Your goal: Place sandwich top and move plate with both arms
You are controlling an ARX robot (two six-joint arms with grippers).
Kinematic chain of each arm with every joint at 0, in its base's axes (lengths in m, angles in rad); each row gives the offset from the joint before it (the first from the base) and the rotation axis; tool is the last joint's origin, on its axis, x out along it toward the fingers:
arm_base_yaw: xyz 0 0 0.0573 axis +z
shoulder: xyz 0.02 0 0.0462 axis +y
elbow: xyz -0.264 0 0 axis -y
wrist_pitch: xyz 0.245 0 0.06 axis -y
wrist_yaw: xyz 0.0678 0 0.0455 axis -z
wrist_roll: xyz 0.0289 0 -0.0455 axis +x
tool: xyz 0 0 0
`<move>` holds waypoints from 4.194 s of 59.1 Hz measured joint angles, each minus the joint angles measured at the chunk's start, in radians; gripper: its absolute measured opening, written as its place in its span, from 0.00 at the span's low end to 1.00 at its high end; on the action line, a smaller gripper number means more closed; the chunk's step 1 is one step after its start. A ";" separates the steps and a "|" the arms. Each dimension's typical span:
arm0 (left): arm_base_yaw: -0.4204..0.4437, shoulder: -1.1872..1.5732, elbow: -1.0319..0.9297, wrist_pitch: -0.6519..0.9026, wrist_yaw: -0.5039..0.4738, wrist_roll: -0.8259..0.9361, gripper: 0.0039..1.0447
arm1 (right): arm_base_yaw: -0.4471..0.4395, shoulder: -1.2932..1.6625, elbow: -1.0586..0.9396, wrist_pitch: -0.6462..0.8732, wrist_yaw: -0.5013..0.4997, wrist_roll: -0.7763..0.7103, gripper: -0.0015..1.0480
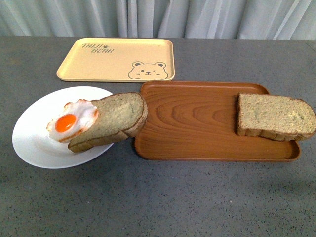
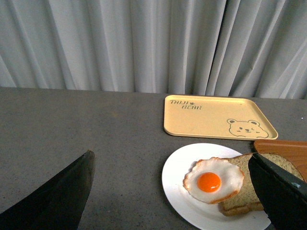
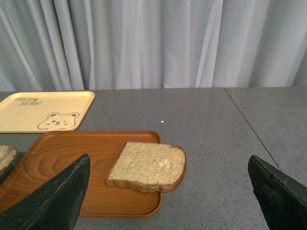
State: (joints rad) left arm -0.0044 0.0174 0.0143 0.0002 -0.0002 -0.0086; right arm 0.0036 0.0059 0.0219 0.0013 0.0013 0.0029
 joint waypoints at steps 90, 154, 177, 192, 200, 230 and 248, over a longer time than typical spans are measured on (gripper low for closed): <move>0.000 0.000 0.000 0.000 0.000 0.000 0.92 | -0.240 1.801 0.635 0.452 -0.317 0.352 0.91; 0.000 0.000 0.000 0.000 0.000 0.000 0.92 | 0.002 1.612 0.765 0.401 -0.405 0.626 0.02; 0.000 0.000 0.000 0.000 0.000 0.000 0.92 | 0.316 1.779 1.095 0.374 -0.346 0.733 0.02; 0.000 0.000 0.000 0.000 0.000 0.000 0.92 | 0.533 1.839 1.062 0.393 -0.254 0.761 0.02; 0.000 0.000 0.000 0.000 0.000 0.000 0.92 | 0.589 1.862 1.003 0.375 -0.231 0.765 0.02; 0.000 0.000 0.000 0.000 0.000 0.000 0.92 | 0.594 1.975 0.943 0.414 -0.225 0.823 0.02; 0.000 0.000 0.000 0.000 0.000 0.000 0.92 | 0.582 1.882 0.879 0.421 -0.229 0.811 0.43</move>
State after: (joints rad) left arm -0.0044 0.0174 0.0143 0.0002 -0.0002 -0.0082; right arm 0.5854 1.8877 0.9009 0.4225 -0.2272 0.8139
